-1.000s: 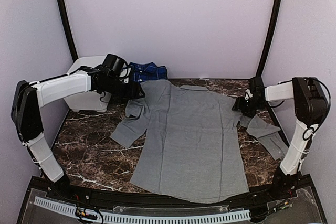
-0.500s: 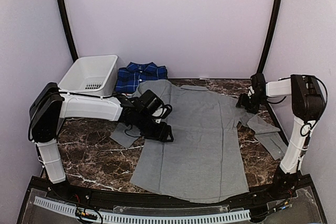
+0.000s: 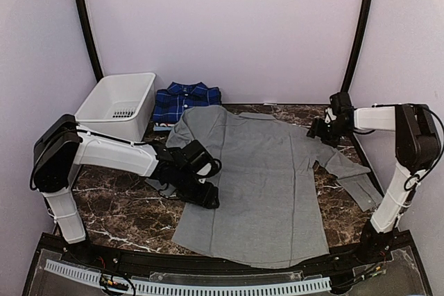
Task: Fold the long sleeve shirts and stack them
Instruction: Adjust the flattened shirt at the center of the board.
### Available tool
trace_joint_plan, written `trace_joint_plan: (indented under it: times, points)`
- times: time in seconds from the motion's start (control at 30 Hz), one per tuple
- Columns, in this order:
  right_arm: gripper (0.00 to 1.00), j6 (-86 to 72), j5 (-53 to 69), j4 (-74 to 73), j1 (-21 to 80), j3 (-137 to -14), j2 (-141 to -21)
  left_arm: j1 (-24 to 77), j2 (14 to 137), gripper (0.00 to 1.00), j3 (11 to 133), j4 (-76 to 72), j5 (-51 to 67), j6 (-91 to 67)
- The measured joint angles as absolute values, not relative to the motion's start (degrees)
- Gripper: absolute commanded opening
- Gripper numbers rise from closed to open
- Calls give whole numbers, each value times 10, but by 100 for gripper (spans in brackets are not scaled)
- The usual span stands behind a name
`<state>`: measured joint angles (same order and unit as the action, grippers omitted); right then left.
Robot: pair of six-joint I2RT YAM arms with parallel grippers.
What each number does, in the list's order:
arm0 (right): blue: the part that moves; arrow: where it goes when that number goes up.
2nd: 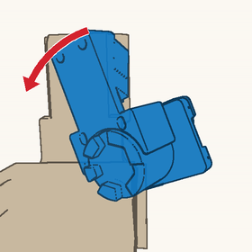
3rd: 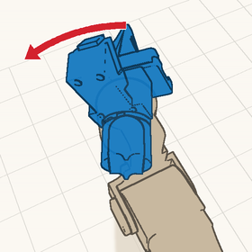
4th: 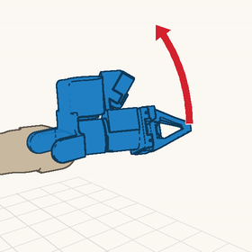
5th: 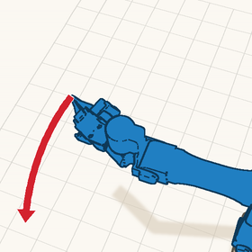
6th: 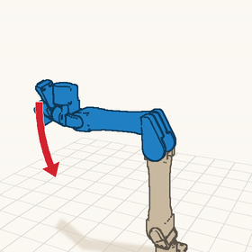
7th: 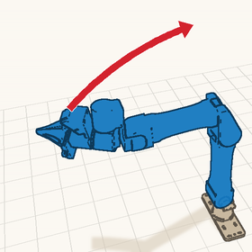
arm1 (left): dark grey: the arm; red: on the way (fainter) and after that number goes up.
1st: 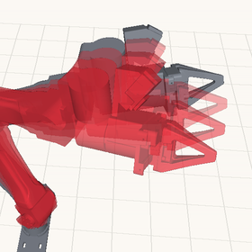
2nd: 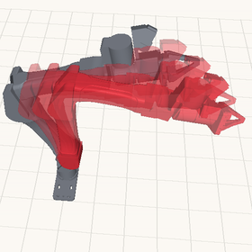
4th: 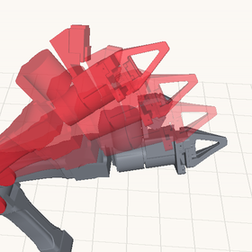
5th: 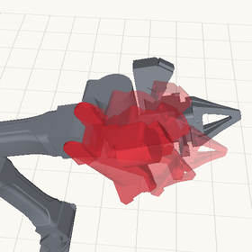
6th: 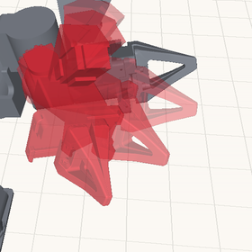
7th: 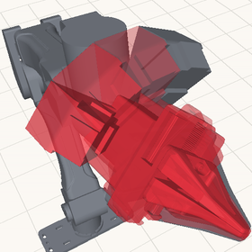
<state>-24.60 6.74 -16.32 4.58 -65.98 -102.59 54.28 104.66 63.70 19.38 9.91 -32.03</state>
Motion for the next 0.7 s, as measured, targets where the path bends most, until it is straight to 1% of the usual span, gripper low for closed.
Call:
trace_joint_plan:
  times: [0.1,0.27,0.47,0.7]
  points:
    - [72,-252,81,-144,59,-642,-1018,543,1032,64,616,188,96,-327]
    - [73,-265,93,-127,56,-609,-1043,552,1017,64,595,180,93,-336]
    - [74,-271,101,-89,27,-597,-1051,578,996,64,569,176,94,-353]
    - [74,-264,98,-86,-16,-598,-1052,610,988,66,562,177,99,-380]
